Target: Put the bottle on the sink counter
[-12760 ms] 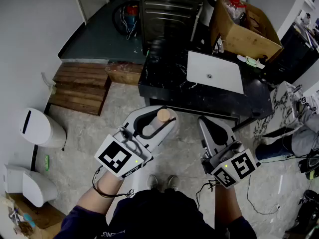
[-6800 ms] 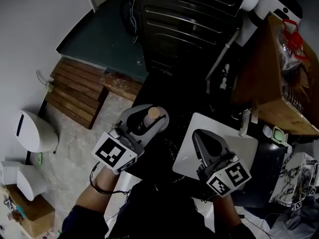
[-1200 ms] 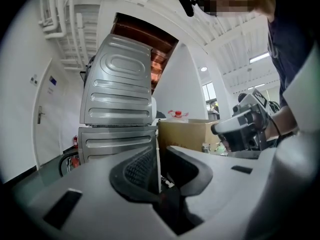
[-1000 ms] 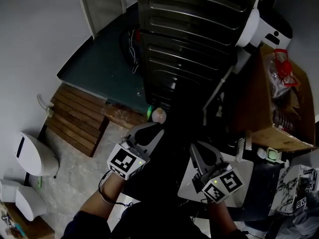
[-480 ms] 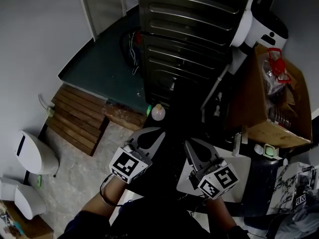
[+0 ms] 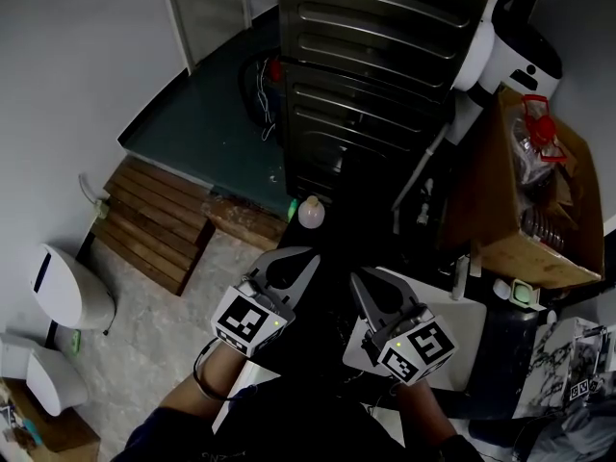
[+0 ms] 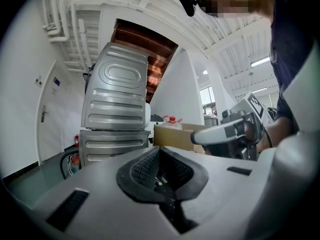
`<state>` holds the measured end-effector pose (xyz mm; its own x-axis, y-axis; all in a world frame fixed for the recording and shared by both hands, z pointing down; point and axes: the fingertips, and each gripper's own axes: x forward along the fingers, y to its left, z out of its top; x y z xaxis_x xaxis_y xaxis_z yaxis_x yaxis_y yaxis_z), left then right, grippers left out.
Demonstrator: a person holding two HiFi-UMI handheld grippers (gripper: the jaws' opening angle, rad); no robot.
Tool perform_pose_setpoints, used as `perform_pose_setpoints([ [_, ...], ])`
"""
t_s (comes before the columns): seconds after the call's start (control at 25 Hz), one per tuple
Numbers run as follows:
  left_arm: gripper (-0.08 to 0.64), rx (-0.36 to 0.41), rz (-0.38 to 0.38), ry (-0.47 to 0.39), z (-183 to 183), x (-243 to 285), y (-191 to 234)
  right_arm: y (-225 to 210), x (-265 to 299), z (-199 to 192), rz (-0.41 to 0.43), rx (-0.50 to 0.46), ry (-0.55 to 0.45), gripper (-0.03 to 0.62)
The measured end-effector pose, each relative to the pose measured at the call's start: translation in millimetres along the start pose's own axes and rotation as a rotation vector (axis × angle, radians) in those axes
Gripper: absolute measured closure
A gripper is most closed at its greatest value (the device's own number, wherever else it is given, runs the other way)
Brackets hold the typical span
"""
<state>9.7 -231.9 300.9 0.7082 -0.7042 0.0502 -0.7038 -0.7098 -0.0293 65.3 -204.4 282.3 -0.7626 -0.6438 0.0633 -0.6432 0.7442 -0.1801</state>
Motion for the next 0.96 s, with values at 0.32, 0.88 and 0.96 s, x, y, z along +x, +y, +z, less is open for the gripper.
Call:
perform_pose_setpoints([
  [0.32, 0.552, -0.011, 0.005, 0.022, -8.0, -4.4, -1.5, 5.5, 2.6, -3.7, 0.013, 0.002, 0.012, 0.568],
  [0.88, 0.554, -0.012, 0.012, 0.038, -14.5, -5.5, -3.1, 4.4, 0.9, -8.2, 0.018, 0.002, 0.021, 0.568],
  [0.96, 0.552, -0.012, 0.015, 0.044, -16.5, -5.6, -1.4, 4.2, 1.6, -8.9, 0.020, 0.001, 0.022, 0.568],
])
